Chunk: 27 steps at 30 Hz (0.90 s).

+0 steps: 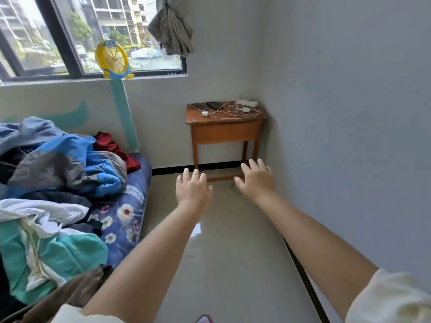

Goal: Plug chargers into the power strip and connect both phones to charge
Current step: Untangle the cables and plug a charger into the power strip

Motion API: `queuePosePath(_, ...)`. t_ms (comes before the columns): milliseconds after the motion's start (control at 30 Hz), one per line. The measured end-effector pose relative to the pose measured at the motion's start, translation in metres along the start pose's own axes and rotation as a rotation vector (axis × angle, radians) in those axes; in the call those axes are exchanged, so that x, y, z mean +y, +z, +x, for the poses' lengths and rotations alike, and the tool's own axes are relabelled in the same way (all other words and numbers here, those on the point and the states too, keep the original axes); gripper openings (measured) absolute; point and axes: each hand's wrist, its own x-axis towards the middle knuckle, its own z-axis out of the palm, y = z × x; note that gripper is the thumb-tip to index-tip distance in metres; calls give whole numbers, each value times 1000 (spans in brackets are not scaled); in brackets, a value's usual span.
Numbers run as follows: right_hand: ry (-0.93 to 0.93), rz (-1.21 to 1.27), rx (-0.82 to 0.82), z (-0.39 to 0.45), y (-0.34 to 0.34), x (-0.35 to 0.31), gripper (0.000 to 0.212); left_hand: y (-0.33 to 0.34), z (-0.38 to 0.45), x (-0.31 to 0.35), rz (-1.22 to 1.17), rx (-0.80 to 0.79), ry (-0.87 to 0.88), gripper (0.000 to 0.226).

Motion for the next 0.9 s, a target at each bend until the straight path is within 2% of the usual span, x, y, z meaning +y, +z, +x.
queuePosePath(200,34,2,14,177,35,11,49,12,183,-25,-11,23,34,49)
queuePosePath(400,98,11,3,316,63,34,49,14,347,-31,-19,18,74,52)
queuePosePath(900,113,37,-42,654,156,157,52,86,703,5,-67,-59,50,51)
